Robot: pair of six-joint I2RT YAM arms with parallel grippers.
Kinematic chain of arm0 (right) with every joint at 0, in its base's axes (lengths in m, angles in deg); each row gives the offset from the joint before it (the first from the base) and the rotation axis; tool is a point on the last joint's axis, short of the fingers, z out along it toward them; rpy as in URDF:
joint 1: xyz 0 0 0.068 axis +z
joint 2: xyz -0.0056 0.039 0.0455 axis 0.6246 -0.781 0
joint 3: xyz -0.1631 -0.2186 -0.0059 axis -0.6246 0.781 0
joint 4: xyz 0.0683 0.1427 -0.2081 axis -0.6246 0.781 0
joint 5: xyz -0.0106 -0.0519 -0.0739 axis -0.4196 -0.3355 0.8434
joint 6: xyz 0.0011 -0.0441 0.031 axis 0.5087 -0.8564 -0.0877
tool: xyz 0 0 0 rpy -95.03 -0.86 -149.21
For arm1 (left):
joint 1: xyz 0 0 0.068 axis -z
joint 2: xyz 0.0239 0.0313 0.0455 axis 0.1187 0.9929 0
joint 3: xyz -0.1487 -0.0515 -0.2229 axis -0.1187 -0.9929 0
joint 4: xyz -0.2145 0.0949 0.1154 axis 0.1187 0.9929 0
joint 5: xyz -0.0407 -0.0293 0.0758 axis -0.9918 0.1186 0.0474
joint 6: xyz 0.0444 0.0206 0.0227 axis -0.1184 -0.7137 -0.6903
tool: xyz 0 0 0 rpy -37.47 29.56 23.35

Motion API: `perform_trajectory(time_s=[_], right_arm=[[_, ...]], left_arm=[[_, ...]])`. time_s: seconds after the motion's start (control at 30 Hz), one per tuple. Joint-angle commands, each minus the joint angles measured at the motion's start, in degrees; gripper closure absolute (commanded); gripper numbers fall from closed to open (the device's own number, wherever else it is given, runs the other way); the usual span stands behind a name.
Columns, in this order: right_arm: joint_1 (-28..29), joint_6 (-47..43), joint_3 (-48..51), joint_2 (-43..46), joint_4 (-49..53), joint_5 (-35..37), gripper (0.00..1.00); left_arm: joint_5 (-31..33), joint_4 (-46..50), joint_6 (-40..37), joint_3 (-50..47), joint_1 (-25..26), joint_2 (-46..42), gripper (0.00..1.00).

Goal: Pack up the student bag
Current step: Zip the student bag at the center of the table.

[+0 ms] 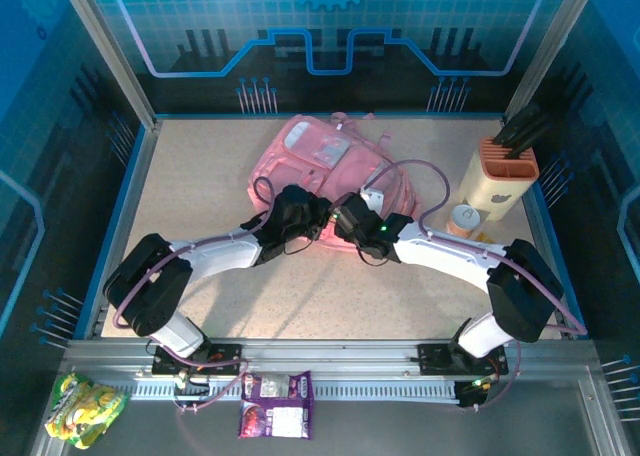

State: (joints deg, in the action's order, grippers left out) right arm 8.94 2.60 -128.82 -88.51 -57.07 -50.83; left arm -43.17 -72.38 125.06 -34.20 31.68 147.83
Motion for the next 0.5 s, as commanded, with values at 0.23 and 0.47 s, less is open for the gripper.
perform_trajectory(time_s=[0.23,0.47], right_arm=[[-0.55,-12.17,-3.66,0.69,3.94,1.25,0.67],[-1.03,-8.61,-2.34,1.56,-0.92,-3.56,0.51]], left_arm=[[-0.41,-0.44,-2.25,2.37,1.01,-3.93,1.00],[-0.44,-1.68,-1.38,1.65,1.20,-3.79,1.00]])
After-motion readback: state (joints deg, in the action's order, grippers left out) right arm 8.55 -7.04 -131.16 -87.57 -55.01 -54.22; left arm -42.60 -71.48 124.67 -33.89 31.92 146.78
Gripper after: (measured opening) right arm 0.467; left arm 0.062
